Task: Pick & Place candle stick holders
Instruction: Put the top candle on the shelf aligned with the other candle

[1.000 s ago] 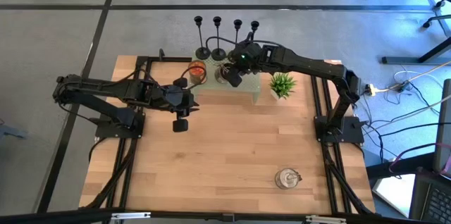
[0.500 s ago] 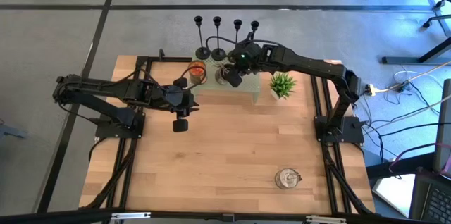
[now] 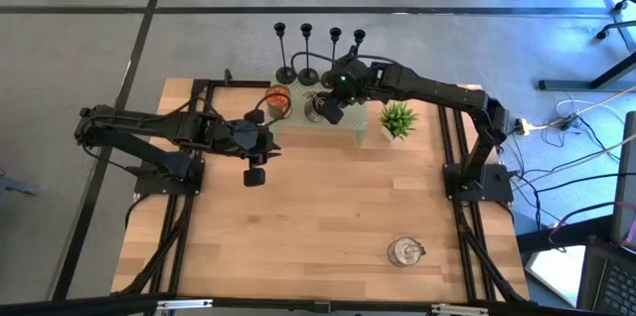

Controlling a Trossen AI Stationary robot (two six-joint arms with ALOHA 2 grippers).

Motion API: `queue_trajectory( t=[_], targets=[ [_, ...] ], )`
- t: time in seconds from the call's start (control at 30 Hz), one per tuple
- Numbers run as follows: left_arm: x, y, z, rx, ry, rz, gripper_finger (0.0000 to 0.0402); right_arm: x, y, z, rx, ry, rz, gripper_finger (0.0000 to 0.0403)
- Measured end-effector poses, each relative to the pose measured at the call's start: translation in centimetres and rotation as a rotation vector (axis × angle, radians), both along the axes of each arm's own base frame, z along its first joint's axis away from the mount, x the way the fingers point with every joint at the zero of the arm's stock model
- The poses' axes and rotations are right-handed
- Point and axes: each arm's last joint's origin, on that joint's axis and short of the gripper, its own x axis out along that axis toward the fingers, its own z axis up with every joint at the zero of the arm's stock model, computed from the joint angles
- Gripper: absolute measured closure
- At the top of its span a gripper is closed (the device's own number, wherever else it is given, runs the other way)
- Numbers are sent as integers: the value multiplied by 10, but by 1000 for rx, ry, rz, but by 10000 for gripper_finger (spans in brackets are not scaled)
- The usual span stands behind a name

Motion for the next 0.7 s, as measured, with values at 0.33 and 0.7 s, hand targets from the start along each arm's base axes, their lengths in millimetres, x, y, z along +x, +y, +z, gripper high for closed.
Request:
queue_trajectory(
  t=[0.33,0.7],
  targets=[
    [0,0,0,-2,-1,1,341,0,0,0,-10,3,13,378],
    [0,0,0,-1,-1,0,341,1,0,1,-17,-1,3,372]
  ],
)
